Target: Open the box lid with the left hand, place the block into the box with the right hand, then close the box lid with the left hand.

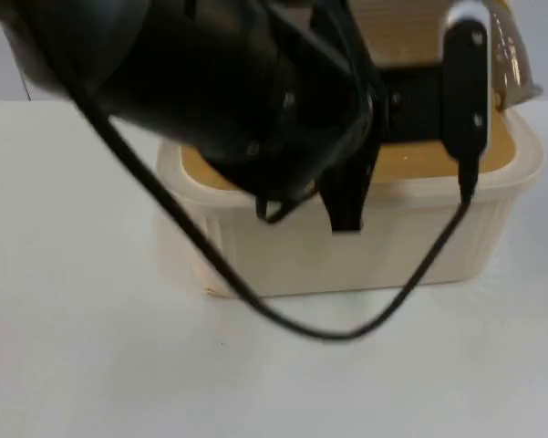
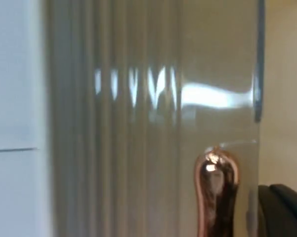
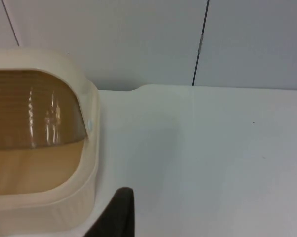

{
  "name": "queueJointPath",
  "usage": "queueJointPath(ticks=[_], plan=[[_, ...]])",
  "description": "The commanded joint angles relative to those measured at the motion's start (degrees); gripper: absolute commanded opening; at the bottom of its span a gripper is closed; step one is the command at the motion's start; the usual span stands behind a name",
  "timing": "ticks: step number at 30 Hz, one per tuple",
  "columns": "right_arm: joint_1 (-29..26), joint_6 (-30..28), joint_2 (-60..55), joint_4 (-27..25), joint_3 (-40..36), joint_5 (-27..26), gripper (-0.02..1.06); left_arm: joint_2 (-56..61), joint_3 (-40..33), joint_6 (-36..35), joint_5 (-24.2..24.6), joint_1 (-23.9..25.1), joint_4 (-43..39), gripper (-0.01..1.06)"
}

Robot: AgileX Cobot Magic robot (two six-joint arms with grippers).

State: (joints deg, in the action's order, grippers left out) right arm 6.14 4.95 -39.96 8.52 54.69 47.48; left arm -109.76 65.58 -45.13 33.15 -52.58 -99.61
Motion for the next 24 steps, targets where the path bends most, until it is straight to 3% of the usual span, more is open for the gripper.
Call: queueJointPath(ticks=[1,10,17,21,22,24], plan=[[-0.09,-0.20,0.20,0.19,0.42,-0.69,1.04,0.04,2.07,-0.10,0.98,1.45,-0.34,0.00],[-0.09,0.20,0.20,0.19,0.42,-0.69,1.04,0.04,8.00,-0.10,-2.72,7.96,-0.34,0.00],[-0.09,0.21,0.20,0.19,0.42,-0.79,1.04,0.35,8.57,-0.10,-2.39,8.13,1.51,0.00],[-0.09,0.21,0.20,0.33,0.42,-0.91,1.04,3.72,6.59,8.03,-8.61,5.17,16.69,0.00],[-0.09,0.21,0.20,0.33,0.42,-0.91,1.04,3.72,6.59,8.03,-8.61,5.17,16.69,0.00],[-0.09,0.21,0.20,0.33,0.42,-0.91,1.04,6.92,4.05,12.13,-13.81,3.97,23.96,0.00]])
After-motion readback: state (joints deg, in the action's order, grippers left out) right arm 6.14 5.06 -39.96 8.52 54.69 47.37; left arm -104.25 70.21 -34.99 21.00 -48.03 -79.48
